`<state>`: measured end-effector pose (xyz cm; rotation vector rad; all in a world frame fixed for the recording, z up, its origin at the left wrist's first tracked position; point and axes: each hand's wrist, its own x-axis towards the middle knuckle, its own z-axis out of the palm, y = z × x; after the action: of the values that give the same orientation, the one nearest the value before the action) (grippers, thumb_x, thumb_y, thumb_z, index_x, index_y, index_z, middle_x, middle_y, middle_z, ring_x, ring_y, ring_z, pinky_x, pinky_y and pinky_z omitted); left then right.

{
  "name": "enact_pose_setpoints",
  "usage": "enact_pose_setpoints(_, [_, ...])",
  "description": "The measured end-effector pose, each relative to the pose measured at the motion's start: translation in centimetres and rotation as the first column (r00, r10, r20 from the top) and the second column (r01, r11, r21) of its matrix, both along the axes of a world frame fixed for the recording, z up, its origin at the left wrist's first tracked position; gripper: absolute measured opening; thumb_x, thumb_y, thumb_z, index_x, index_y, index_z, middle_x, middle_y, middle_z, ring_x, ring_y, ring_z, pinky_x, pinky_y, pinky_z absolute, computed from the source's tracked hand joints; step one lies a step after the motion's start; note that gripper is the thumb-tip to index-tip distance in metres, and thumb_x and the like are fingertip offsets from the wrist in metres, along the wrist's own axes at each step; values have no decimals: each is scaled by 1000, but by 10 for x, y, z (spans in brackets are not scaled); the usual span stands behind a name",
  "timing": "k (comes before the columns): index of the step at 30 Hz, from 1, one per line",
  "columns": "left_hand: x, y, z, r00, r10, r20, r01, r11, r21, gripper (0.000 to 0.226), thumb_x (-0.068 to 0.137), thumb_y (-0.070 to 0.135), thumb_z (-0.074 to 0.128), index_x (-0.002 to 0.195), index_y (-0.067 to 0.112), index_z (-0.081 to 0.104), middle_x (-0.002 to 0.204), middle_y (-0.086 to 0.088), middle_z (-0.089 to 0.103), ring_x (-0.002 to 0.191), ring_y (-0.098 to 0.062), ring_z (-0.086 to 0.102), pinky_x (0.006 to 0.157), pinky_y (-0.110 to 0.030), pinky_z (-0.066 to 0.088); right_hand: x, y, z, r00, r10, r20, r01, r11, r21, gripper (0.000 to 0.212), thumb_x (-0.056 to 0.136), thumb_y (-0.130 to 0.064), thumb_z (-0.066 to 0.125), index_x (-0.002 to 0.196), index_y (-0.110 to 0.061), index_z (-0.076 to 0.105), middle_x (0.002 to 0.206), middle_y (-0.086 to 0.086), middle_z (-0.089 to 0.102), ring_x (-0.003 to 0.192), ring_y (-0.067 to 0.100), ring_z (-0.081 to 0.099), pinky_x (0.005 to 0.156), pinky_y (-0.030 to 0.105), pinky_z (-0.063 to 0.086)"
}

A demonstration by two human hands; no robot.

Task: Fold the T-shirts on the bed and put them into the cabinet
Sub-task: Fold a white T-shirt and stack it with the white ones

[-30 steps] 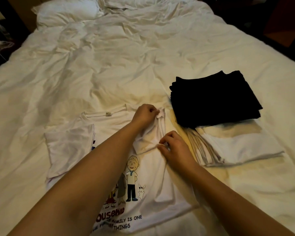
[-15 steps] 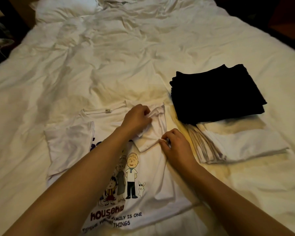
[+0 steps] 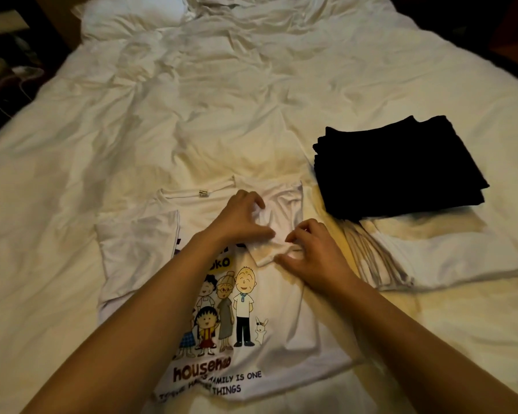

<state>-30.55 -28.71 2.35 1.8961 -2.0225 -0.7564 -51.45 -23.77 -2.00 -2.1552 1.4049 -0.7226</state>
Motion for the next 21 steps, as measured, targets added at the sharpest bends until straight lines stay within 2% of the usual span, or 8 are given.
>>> enact_pose_setpoints(3, [6,2,-2,991,97,-95,-97,995,0,14,81,22,74,94,18,69,96,7,64,92,-13,61,65,-23,44,-4,0,-5,998,66,10,-66,998,-9,32,80,-42,77,101,-19,71,114,-1,52,113,18,48,94,35,44])
enact_pose_setpoints(6, [14,-5,-2,906,257,-336,-257,965,45,10,87,20,76,89,12,71,77,3,66,67,-13,62,53,-25,49,-6,-1,-5,998,26,51,-24,999,-45,16,88,-29,73,94,-14,71,111,1,54,109,19,50,90,29,43])
enact_pose_setpoints(8, [22,-8,-4,798,358,-484,-323,933,158,12,87,16,77,94,8,71,76,-1,65,64,-17,61,53,-31,56,-7,0,-6,999,19,45,-17,998,-56,15,90,-27,71,93,-13,70,109,0,54,107,17,50,87,24,39])
enact_pose_setpoints(10, [29,-9,-9,756,401,-517,-353,915,194,9,88,11,76,95,8,73,74,-2,66,62,-17,60,53,-29,55,-7,0,-9,1000,17,18,-16,998,-65,16,90,-27,71,93,-12,70,107,0,54,105,18,51,84,23,37])
enact_pose_setpoints(13, [33,-14,-15,663,490,-566,-475,860,188,7,89,8,74,95,11,74,81,-4,72,65,-17,64,69,-32,57,-5,0,-10,1000,2,-11,-2,998,-60,17,89,-26,71,94,-11,70,106,3,56,104,21,52,83,27,39])
enact_pose_setpoints(15, [32,-10,-18,669,503,-547,-501,849,167,7,91,9,71,98,11,73,87,-4,73,72,-19,66,73,-34,56,-4,2,-10,1000,-10,-23,8,997,-81,21,86,-28,72,99,-12,70,107,4,56,105,25,53,86,34,44])
enact_pose_setpoints(18, [28,14,-15,757,435,-488,-438,892,115,15,98,16,63,111,12,69,105,-2,70,91,-17,66,78,-30,57,-1,14,-9,999,-48,-25,44,991,-128,39,82,-34,74,116,-16,66,119,5,56,116,27,50,93,40,42])
enact_pose_setpoints(21, [33,62,-15,857,379,-350,-426,902,-66,27,101,24,58,126,17,61,122,1,58,108,-12,57,90,-29,49,4,41,-7,999,-34,-12,31,985,-167,42,82,-35,73,120,-20,63,130,7,53,124,27,46,100,42,39])
